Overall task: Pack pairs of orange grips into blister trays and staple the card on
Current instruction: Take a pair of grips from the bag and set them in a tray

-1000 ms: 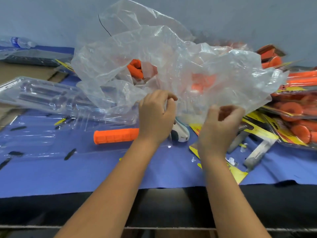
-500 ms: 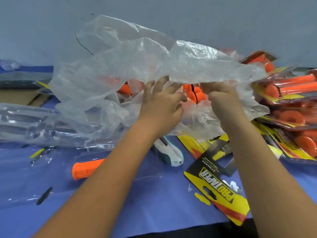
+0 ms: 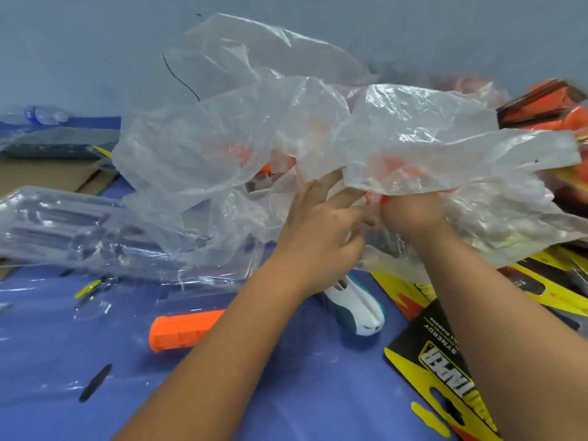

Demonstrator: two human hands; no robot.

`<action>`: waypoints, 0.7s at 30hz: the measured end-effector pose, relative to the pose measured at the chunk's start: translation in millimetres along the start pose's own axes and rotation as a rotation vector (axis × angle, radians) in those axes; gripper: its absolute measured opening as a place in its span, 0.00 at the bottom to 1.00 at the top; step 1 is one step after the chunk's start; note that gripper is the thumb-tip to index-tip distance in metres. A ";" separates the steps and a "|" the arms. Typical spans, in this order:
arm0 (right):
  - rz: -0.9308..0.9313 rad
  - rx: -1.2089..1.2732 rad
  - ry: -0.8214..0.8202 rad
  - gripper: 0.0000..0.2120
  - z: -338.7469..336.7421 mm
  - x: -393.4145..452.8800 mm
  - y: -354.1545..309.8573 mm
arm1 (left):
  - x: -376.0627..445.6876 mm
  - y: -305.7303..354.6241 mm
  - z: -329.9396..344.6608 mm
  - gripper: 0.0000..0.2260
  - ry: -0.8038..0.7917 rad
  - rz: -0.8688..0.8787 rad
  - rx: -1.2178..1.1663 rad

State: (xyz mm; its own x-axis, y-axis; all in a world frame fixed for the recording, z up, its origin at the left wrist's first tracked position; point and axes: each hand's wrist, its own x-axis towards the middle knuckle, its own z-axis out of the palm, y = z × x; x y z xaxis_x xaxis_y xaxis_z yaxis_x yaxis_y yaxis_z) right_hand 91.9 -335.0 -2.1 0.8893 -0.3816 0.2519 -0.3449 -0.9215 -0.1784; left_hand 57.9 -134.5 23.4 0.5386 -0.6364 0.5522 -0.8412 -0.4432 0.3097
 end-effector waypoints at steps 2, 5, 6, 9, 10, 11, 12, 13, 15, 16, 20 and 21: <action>0.027 0.208 0.287 0.08 -6.8 -14.8 2.7 | 2.5 1.2 -1.2 0.15 0.031 -0.029 -0.064; 0.052 0.047 0.424 0.12 -30.1 -37.7 5.1 | 8.2 6.3 -5.2 0.23 0.068 -0.113 -0.210; 0.069 -0.049 0.448 0.13 -39.9 -45.6 5.9 | 9.8 8.7 -6.4 0.24 0.083 -0.138 -0.252; 0.127 -0.064 0.415 0.13 -63.8 -76.6 7.9 | 12.8 18.9 -9.1 0.25 0.088 -0.242 -0.385; 0.149 -0.008 0.399 0.11 -67.9 -89.8 7.4 | 12.4 23.7 -10.0 0.25 0.084 -0.265 -0.428; 0.164 0.051 0.380 0.10 -70.3 -102.5 6.0 | 11.9 29.4 -11.1 0.24 0.080 -0.272 -0.462; 0.170 0.090 0.362 0.12 -71.5 -115.1 2.7 | 11.4 35.3 -12.5 0.25 0.072 -0.270 -0.479; 0.186 0.118 0.337 0.15 -73.8 -127.6 -1.8 | 10.4 40.8 -14.1 0.27 0.058 -0.267 -0.472; 0.241 0.177 0.292 0.17 -76.8 -146.1 -8.8 | 7.6 47.6 -17.4 0.31 0.021 -0.255 -0.416; 0.274 0.237 0.286 0.18 -78.0 -154.5 -10.5 | 5.7 49.0 -19.0 0.32 0.001 -0.256 -0.403; 0.294 0.563 0.371 0.19 -80.4 -183.8 -21.3 | 0.9 50.2 -25.3 0.28 -0.001 -0.296 -0.531; 0.274 0.641 0.379 0.19 -78.1 -190.6 -28.0 | -0.5 51.9 -26.9 0.23 0.022 -0.278 -0.587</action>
State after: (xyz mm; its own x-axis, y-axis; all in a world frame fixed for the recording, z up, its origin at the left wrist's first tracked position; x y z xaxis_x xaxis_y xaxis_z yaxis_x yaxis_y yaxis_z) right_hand -91.4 -242.1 29.2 0.5951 -0.6934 0.4063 -0.1942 -0.6146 -0.7645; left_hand 12.6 -140.2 60.0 0.7438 -0.5322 0.4043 -0.5601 -0.1663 0.8115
